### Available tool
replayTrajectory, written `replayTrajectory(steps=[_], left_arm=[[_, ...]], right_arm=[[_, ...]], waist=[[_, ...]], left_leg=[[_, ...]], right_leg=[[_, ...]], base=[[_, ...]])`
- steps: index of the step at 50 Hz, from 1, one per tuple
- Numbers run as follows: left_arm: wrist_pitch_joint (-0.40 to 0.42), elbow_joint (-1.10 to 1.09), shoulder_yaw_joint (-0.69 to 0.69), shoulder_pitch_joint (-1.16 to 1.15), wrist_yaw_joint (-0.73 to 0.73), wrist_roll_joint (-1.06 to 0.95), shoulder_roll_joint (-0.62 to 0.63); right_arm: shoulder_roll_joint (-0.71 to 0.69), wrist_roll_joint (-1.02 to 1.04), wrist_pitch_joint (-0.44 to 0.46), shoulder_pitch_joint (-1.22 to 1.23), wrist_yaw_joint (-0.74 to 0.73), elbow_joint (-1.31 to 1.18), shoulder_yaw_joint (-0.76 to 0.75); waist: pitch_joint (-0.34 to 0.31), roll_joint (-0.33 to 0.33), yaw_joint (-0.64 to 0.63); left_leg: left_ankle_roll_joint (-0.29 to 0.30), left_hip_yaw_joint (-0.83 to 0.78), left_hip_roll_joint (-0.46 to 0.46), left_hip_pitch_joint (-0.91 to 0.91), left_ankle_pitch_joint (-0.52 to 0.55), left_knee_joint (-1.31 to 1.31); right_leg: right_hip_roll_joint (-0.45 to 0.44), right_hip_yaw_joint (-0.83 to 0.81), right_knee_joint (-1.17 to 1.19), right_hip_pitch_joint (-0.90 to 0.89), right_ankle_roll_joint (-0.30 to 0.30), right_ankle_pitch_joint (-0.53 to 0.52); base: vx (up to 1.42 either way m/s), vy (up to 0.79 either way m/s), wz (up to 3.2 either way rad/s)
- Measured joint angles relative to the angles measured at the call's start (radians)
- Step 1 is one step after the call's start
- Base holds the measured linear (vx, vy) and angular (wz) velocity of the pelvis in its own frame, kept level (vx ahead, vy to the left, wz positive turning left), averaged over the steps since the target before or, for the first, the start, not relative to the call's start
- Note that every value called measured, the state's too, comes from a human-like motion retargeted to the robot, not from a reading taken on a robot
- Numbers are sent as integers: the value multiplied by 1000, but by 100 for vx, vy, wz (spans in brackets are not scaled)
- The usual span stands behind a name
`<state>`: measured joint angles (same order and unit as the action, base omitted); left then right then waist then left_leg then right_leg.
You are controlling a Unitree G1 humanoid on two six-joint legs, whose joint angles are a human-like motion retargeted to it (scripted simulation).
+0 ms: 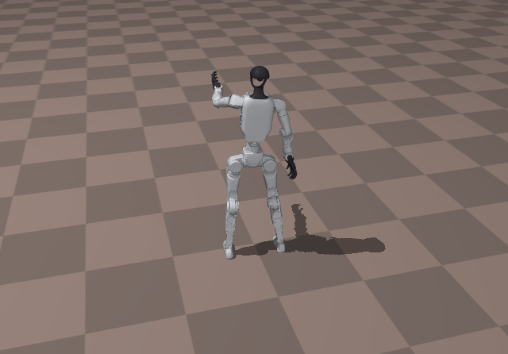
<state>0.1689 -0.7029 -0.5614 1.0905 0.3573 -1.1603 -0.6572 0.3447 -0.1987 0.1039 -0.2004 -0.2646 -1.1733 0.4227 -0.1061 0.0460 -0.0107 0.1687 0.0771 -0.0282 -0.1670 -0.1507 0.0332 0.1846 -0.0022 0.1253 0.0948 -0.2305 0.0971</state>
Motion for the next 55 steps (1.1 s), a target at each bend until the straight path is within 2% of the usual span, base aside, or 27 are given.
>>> replayTrajectory(steps=[5, 8, 10, 12, 13, 17, 20, 22, 23, 27, 30, 32, 34, 37, 42, 43, 45, 48, 53, 55], left_arm=[[100, 97, -311, 627, -7, -11, -358], [143, 17, -489, 1028, 5, 0, -483], [112, -145, -583, 1335, -10, 34, -446], [108, -269, -692, 1609, 15, 59, -428], [79, -322, -724, 1725, 3, 82, -415], [50, -412, -770, 1977, -43, 128, -345], [52, -423, -817, 1998, -37, 114, -322], [55, -406, -824, 1948, -40, 123, -315], [69, -390, -803, 1902, -35, 106, -312], [54, -292, -693, 1616, -77, 100, -308], [143, -179, -659, 1347, 22, -18, -335], [115, -164, -599, 1187, 12, -15, -312], [82, -161, -534, 1056, 5, -17, -277], [62, -150, -504, 953, -16, -26, -248], [89, -115, -594, 1067, -12, -46, -310], [116, -106, -640, 1130, -2, -66, -339], [67, -159, -651, 1279, -15, -24, -352], [40, -233, -709, 1531, -37, -6, -373], [49, -387, -826, 1955, -30, -2, -359], [77, -391, -826, 1999, -41, 6, -345]], right_arm=[[-5, 40, 32, -296, 115, -61, -19], [6, 93, 47, -461, 186, -86, -78], [-3, 150, 58, -548, 291, -108, -147], [-5, 159, 41, -609, 245, -115, -220], [-4, 150, 44, -625, 233, -113, -238], [-8, 121, 41, -579, 245, -99, -274], [-11, 71, 39, -441, 191, -94, -241], [-7, 53, 34, -307, 144, -97, -205], [1, 41, 34, -224, 126, -99, -173], [38, 32, 45, 101, 75, -64, -99], [88, -126, -9, 338, -75, 0, -23], [106, -145, -21, 452, -88, 34, 21], [126, -143, -16, 543, -101, 49, 81], [146, -122, -15, 590, -114, 59, 141], [148, -110, -10, 409, -88, 32, 85], [144, -125, -16, 344, -86, 20, 61], [119, -76, 16, 184, -40, -11, -23], [71, -28, 52, -73, 30, -76, -137], [-40, 0, 58, -436, 68, -174, -297], [-76, -7, 59, -556, 106, -185, -350]], waist=[[41, 35, 22], [64, 64, 41], [84, 77, 35], [98, 91, 40], [102, 96, 47], [113, 93, 53], [116, 80, 35], [118, 63, 30], [118, 56, 22], [130, 25, 12], [140, 10, 6], [155, 3, 8], [159, 2, 1], [162, 3, -6], [151, 22, -15], [148, 27, -15], [142, 43, -15], [143, 66, -19], [151, 101, -7], [176, 104, 12]], left_leg=[[21, -4, -5, 21, 7, -7], [36, -22, -13, 33, 10, -13], [49, -36, -27, 42, 9, -16], [62, -50, -38, 44, 7, -22], [67, -54, -42, 45, 6, -21], [77, -61, -50, 47, 0, -23], [67, -53, -39, 43, 0, -26], [38, -47, -26, 49, -23, 2], [50, -39, -23, 41, -12, -13], [32, -22, -15, 22, -23, -4], [34, -12, -7, -1, -7, -25], [16, -9, -3, 1, -24, -2], [23, -3, -1, -13, -12, -16], [21, 0, 1, -17, -12, -15], [26, -2, 1, -10, -7, -21], [28, -3, 1, -7, -5, -23], [35, -4, -3, -2, -6, -24], [43, -8, -7, 11, -4, -26], [64, -15, -29, 36, -5, -28], [72, -17, -38, 41, -7, -26]], right_leg=[[-1, -10, -8, -19, -19, -3], [-9, 1, -13, -41, -30, -11], [-24, 11, -18, -56, -31, -17], [-36, 19, -24, -65, -31, -23], [-40, 23, -25, -68, -31, -24], [-50, 28, -33, -70, -31, -27], [-38, 23, -35, -63, -31, -22], [-24, 13, -9, -63, -31, -4], [-20, 13, -21, -54, -31, -7], [-11, -2, -5, -29, -19, 8], [-3, -5, -15, -6, -19, 5], [1, -10, 8, -7, -13, 17], [2, -8, -4, 8, -7, 12], [4, -10, -3, 13, -5, 12], [6, -13, -6, 5, -13, 9], [6, -13, -8, 2, -18, 8], [2, -13, -11, -2, -19, 7], [-1, -14, -21, -13, -28, 2], [-24, -17, -38, -33, -31, -8], [-33, -18, -44, -35, -31, -11]], base=[[7, -2, 4], [7, -2, -22], [7, -4, -31], [7, -4, -28], [5, -2, -21], [0, 0, 0], [0, 2, 7], [-1, 7, 24], [-1, 4, 18], [-2, 2, 15], [0, 0, 0], [0, 0, 0], [0, 0, 0], [0, 0, 0], [0, 0, 0], [0, 0, 0], [0, 0, 0], [4, -1, -2], [6, -6, -4], [5, -6, -1]])
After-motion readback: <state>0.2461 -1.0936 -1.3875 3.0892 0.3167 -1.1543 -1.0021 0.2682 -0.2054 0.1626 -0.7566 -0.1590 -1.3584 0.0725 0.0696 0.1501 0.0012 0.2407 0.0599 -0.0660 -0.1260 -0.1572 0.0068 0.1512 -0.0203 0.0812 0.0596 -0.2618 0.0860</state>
